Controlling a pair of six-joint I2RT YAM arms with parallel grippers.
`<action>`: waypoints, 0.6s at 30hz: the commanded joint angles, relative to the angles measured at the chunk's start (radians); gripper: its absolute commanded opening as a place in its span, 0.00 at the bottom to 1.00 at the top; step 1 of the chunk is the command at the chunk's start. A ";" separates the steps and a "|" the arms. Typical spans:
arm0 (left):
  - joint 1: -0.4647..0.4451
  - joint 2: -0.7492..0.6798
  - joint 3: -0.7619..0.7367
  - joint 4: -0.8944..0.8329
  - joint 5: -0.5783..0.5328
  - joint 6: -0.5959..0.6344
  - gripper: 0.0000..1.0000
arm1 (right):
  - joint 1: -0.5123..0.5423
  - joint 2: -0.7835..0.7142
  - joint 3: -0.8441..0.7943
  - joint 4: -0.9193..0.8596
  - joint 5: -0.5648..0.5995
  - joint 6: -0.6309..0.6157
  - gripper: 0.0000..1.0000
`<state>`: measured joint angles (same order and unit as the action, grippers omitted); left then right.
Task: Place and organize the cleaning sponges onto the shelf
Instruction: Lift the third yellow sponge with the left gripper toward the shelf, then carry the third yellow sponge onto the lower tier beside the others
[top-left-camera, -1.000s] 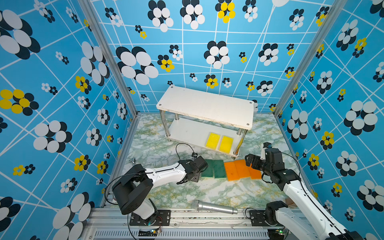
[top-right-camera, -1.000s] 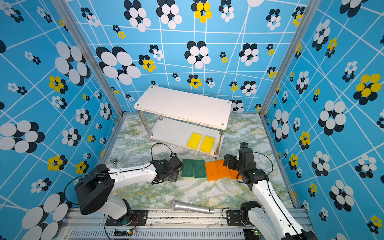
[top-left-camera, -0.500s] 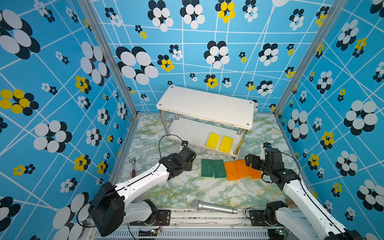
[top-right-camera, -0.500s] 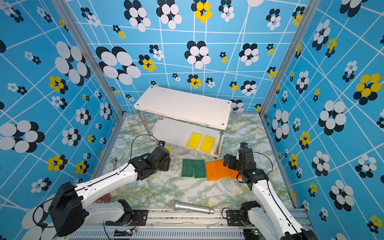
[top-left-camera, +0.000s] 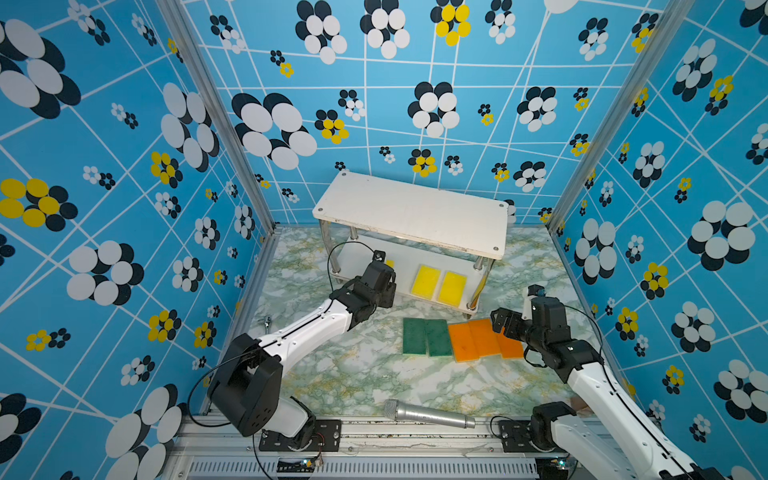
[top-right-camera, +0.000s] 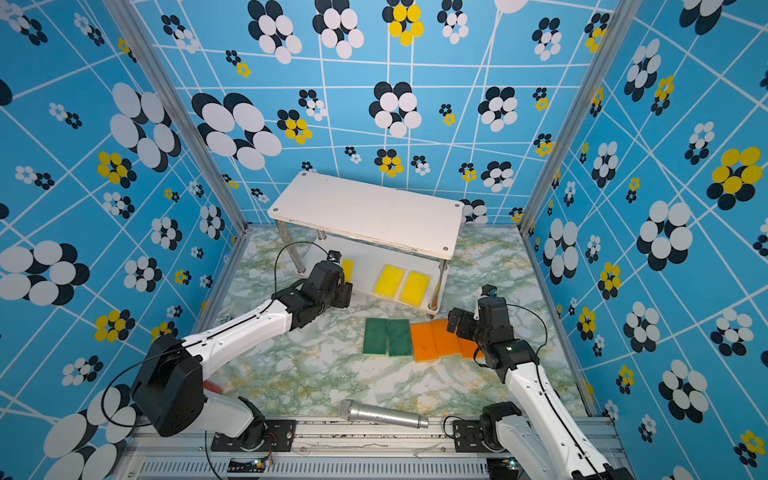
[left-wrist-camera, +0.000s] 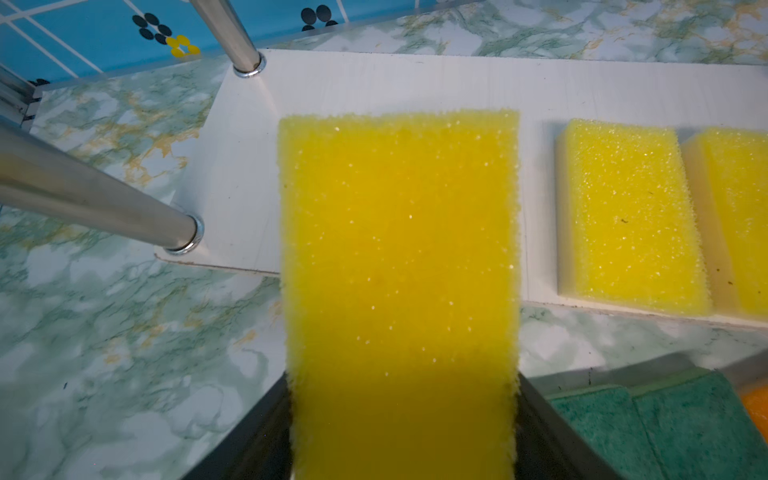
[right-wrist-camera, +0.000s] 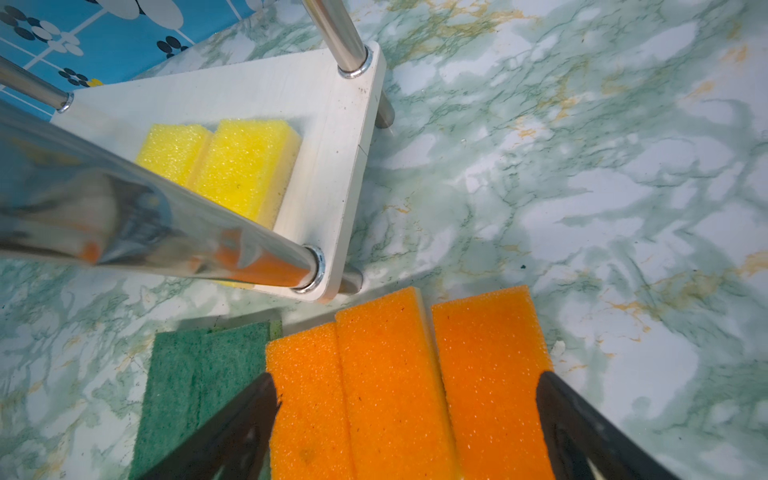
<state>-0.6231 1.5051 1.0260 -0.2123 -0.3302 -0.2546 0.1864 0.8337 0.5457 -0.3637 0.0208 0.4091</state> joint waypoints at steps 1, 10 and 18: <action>0.006 0.057 0.036 0.078 0.023 0.045 0.73 | -0.007 -0.022 -0.007 -0.032 0.019 0.020 0.99; 0.014 0.184 0.093 0.143 0.065 0.097 0.72 | -0.007 -0.040 0.005 -0.058 0.024 0.023 0.99; 0.028 0.240 0.135 0.177 0.103 0.121 0.72 | -0.007 -0.063 -0.003 -0.064 0.031 0.025 0.99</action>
<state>-0.6041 1.7199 1.1233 -0.0658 -0.2554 -0.1558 0.1864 0.7792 0.5457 -0.4046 0.0303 0.4274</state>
